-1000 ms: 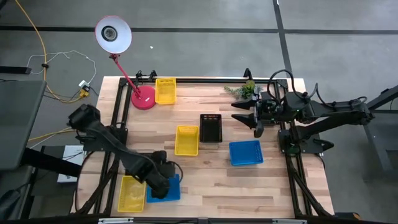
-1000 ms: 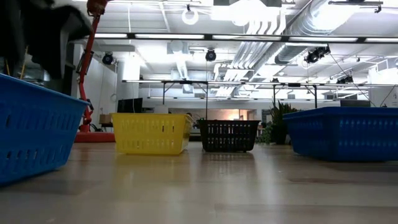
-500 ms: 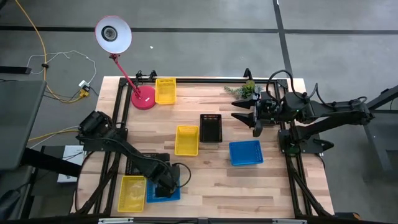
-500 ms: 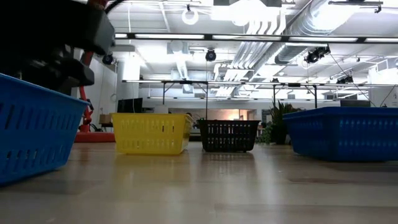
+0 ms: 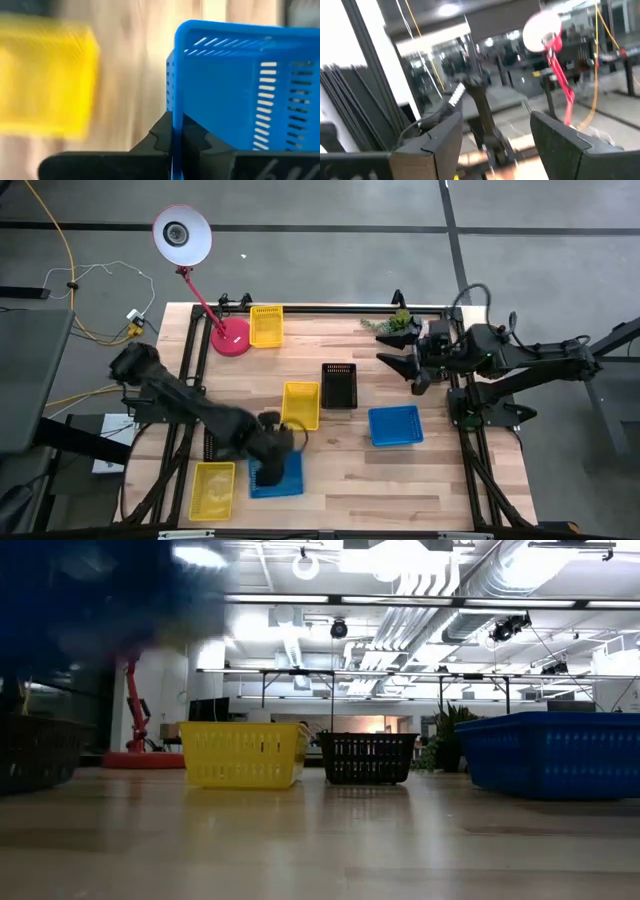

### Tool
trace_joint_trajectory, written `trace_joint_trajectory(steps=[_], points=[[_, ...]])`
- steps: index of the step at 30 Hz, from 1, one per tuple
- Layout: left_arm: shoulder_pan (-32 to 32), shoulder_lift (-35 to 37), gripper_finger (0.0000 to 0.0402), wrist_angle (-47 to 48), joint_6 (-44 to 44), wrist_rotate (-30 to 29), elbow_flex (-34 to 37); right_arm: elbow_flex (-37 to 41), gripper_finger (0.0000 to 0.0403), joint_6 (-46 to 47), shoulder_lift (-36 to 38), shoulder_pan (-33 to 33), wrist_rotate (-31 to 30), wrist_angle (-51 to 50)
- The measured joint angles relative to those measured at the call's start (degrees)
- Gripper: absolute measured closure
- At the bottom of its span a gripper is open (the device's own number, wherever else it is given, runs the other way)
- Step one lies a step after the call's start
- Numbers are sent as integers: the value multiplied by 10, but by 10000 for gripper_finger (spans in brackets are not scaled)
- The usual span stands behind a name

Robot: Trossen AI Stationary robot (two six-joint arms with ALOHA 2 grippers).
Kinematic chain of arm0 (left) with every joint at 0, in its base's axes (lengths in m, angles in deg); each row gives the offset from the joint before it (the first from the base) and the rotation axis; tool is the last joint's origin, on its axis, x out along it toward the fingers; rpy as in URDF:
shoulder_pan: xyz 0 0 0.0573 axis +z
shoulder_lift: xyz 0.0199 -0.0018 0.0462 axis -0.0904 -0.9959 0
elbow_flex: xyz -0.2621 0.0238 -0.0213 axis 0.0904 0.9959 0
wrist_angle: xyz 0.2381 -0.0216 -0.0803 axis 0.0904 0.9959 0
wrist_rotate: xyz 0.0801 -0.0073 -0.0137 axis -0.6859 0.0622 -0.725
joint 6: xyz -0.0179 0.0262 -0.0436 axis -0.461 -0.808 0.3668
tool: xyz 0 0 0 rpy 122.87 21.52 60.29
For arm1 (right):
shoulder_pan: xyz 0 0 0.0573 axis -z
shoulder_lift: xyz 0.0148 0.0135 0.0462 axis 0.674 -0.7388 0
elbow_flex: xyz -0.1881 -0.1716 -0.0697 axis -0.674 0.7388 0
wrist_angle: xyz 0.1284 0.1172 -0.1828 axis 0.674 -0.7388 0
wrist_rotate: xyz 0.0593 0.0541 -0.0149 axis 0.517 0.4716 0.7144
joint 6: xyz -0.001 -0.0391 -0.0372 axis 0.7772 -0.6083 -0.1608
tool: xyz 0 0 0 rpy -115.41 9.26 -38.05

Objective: Stack baskets by color
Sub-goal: Stack the bottom blue bin on the top blue bin

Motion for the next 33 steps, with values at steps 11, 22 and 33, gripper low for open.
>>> trace_joint_trajectory(steps=[11, 22, 33], points=[[151, -36, 401, -294, -113, -42, -73, 0, 183, -19, 14, 0, 0, 153], [204, -260, 401, -399, -174, -9, -243, 0, 183, -19, 14, 0, -15, 165], [228, -343, 401, -338, -202, 12, -315, 0, 183, -20, 14, 0, -36, 123]])
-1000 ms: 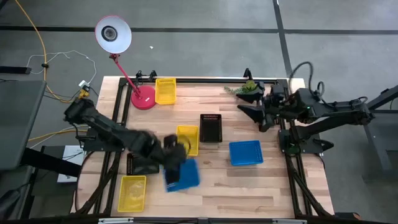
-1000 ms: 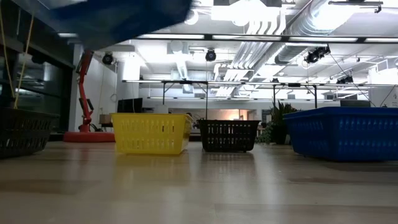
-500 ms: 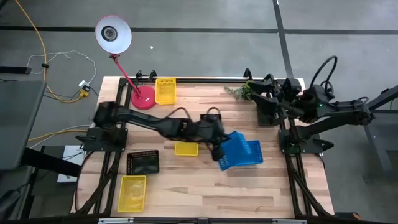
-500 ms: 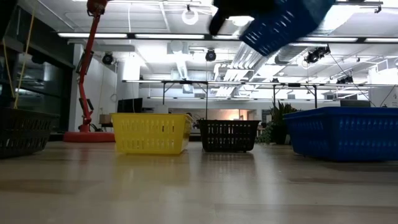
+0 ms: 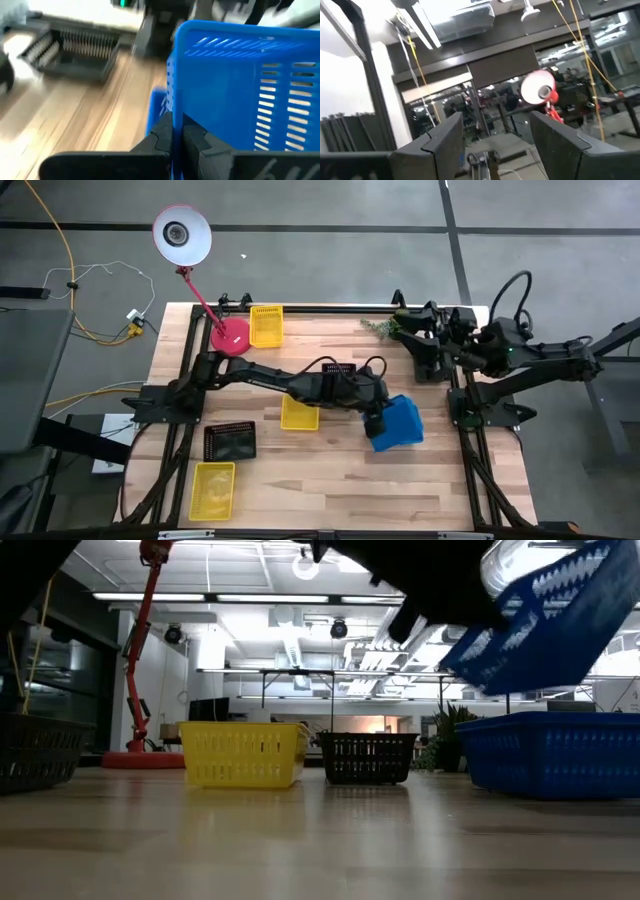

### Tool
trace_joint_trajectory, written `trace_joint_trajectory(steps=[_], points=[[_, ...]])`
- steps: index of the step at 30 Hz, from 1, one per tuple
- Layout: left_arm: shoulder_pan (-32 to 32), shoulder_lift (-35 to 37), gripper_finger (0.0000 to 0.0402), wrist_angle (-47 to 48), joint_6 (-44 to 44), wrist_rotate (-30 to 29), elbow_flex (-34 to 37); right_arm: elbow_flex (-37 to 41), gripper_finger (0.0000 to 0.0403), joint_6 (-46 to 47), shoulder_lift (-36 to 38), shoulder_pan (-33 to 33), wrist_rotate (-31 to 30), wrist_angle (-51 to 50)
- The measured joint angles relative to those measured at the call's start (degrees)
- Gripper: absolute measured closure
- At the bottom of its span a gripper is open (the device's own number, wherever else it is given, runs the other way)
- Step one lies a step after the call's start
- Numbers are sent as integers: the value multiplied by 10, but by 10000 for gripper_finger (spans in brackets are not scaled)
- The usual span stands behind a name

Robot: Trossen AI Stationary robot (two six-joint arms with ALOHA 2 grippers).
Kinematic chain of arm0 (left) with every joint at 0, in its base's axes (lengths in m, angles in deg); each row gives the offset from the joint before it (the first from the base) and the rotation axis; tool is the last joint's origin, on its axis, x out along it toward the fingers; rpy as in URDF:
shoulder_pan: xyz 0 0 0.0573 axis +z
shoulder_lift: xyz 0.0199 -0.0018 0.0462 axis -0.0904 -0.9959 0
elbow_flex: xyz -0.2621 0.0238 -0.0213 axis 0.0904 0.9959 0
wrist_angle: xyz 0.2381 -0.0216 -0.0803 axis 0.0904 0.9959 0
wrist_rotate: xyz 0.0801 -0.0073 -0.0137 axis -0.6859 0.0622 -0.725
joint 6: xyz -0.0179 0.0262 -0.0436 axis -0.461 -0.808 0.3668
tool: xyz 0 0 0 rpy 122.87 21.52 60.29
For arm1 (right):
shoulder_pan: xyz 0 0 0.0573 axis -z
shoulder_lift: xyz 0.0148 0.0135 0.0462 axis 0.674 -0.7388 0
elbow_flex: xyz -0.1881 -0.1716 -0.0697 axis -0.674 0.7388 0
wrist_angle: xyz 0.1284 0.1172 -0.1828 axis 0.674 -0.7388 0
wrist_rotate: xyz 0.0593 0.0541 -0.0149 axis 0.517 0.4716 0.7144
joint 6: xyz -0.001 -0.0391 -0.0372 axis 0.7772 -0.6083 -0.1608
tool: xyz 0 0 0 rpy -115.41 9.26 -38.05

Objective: Stack baskets by color
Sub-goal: Stack the bottom blue bin on the top blue bin, then stack the right black bin on the middle black bin

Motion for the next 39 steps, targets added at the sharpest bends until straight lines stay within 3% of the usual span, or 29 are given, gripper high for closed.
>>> trace_joint_trajectory(steps=[13, 26, 31, 39], points=[[5, -1, 401, 82, -21, -3, 1, 0, 183, 4, 0, 0, 0, -18], [4, 1, 397, 83, -60, 15, 1, 0, 183, 4, 0, 0, 0, -20], [4, 2, 359, 83, -61, 1, 1, 0, 183, 4, 0, 0, 0, -21], [5, 3, 255, 85, -32, 2, 1, 0, 183, 4, 0, 0, 0, -21]])
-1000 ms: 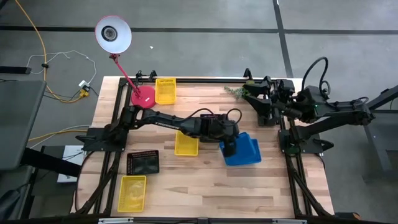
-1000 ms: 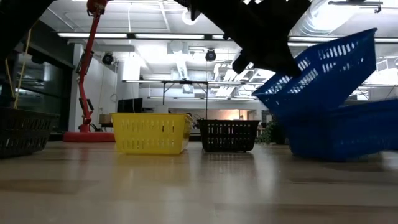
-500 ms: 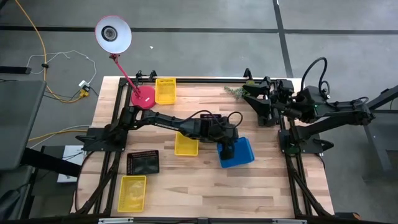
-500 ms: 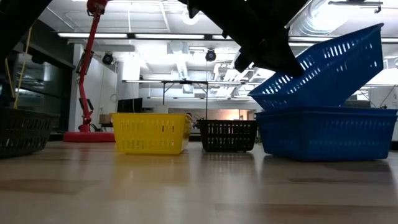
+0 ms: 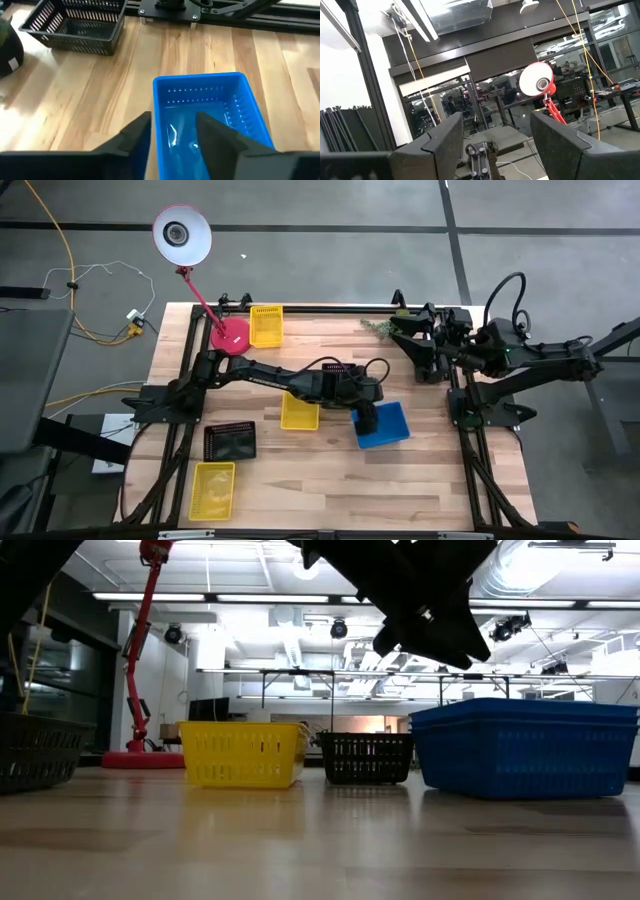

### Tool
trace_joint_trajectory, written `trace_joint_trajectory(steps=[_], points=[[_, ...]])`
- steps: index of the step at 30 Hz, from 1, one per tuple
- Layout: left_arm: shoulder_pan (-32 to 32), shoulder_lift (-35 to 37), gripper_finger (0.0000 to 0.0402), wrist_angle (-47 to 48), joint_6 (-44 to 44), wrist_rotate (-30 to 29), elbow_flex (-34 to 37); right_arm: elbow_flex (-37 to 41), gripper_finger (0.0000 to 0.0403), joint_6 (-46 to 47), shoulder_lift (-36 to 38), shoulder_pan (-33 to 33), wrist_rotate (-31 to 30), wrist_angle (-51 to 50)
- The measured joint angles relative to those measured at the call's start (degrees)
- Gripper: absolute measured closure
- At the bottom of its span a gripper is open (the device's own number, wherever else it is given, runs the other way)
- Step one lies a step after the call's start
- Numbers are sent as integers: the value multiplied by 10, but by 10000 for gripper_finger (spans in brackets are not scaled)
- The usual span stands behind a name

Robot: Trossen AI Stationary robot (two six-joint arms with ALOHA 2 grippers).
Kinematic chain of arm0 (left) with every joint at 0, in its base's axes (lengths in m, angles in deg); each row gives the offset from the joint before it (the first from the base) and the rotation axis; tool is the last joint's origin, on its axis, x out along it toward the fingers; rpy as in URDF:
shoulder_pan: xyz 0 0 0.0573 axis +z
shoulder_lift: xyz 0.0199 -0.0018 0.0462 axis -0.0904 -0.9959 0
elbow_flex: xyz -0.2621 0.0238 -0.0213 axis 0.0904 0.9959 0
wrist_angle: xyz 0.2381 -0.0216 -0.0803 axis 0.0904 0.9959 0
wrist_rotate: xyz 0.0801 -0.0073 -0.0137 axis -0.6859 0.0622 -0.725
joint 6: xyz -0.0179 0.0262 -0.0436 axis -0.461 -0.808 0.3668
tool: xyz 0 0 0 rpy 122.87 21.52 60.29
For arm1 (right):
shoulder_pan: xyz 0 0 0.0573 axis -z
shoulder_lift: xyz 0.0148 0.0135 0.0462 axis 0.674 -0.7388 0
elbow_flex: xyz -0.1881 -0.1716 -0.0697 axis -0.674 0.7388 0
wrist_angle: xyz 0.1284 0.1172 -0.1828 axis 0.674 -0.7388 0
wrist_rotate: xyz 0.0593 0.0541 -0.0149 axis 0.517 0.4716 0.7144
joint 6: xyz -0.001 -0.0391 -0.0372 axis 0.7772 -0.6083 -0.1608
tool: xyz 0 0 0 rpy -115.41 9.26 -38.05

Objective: Stack baskets by color
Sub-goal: Stack the right black bin on the middle black bin

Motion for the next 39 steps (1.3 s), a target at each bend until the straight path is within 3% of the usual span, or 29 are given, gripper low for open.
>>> trace_joint_trajectory(steps=[4, 8, 14, 18, 25, 30, 34, 39], points=[[9, 14, 221, 50, 16, 64, -26, 0, 183, 0, 0, 0, 0, -3], [24, 48, 215, 134, 15, 125, -55, 0, 183, 0, 1, 0, 1, -9], [37, 132, 231, 290, 19, 77, -53, 0, 183, 0, 1, 0, 6, -25], [29, 191, 244, 324, 37, 24, -31, 0, 183, 0, 4, 0, 6, -55], [-18, 359, 264, 187, 79, -11, 163, 0, 183, 13, 10, 0, 7, -102], [-57, 490, 270, -3, 108, -24, 338, 0, 183, 32, 10, 0, 7, -129], [-86, 581, 270, -96, 114, -34, 451, 0, 183, 35, 7, 0, 7, -152], [-112, 671, 270, -82, 123, -51, 538, 0, 183, 31, -1, 0, 7, -175]])
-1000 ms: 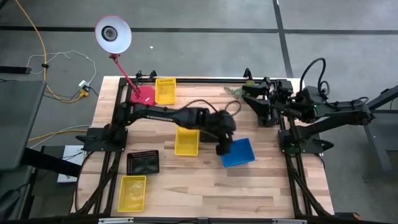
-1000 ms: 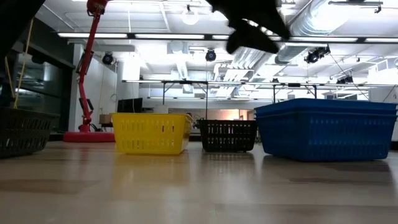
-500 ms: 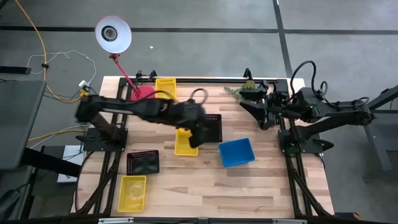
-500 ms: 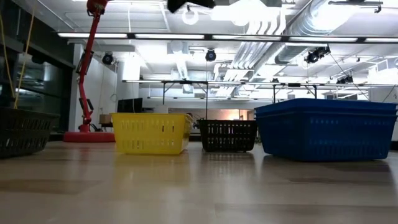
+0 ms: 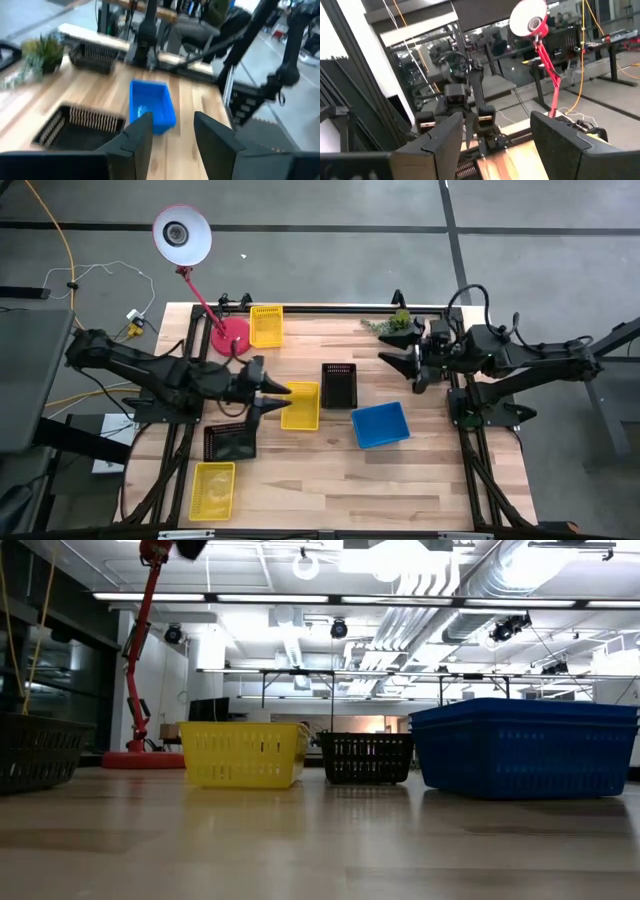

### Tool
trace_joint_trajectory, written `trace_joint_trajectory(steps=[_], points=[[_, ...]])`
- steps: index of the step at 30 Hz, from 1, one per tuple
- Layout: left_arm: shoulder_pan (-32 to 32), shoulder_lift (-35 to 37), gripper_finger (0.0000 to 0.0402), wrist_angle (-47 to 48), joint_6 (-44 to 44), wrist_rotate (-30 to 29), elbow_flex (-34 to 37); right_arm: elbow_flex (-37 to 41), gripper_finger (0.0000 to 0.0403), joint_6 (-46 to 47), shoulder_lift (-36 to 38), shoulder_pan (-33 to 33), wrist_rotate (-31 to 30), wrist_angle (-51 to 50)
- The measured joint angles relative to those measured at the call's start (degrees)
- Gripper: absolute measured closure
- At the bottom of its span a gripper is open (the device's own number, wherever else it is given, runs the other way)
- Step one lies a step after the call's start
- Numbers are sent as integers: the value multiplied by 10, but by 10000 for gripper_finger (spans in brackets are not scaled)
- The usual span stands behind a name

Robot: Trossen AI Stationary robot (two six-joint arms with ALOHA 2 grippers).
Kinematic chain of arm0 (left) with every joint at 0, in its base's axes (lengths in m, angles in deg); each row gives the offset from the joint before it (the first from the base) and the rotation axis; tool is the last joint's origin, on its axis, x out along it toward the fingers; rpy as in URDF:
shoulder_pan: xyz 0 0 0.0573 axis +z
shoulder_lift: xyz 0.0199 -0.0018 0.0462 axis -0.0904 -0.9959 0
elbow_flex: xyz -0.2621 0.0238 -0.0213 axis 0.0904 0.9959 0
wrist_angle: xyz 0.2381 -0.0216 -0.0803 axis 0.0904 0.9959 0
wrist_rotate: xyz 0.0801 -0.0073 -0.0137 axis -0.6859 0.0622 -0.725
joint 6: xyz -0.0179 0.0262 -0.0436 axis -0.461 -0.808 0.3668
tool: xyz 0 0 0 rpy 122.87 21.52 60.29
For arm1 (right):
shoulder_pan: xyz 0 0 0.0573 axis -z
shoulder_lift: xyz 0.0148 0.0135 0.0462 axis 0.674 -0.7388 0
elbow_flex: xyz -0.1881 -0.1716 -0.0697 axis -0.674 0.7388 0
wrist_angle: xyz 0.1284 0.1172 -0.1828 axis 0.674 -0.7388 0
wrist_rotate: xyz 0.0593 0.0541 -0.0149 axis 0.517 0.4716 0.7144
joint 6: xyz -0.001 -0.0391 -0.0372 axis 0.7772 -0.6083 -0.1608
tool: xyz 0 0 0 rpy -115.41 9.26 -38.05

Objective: Stack baskets by color
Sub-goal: Stack the right black bin on the middle black bin

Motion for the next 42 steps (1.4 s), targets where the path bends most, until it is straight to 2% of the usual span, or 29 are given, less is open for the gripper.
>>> trace_joint_trajectory(steps=[5, 12, 20, 22, 26, 29, 33, 37, 42], points=[[-6, 67, 270, -3, 2, -3, 57, 0, 183, 15, -20, 0, -1, -86], [-4, 128, 270, -123, 1, -33, 137, 0, 183, 27, -65, 0, 0, -206], [-4, 134, 271, -135, 10, -93, 149, 0, 183, 32, -66, 0, 0, -277], [-4, 133, 271, -136, 10, -102, 149, 0, 183, 82, -62, 4, -14, -313], [-4, 133, 271, -136, 10, -104, 149, 0, 183, 295, -70, 56, -48, -452], [-4, 133, 271, -136, 14, -103, 149, 0, 183, 394, -91, 114, -45, -566], [-4, 133, 271, -136, 15, -103, 149, 1, 183, 411, -139, 190, -61, -661], [-4, 133, 271, -137, 15, -101, 149, 1, 183, 404, -198, 253, -65, -673], [-4, 133, 271, -137, 15, -101, 149, 1, 183, 402, -275, 299, -72, -665]])
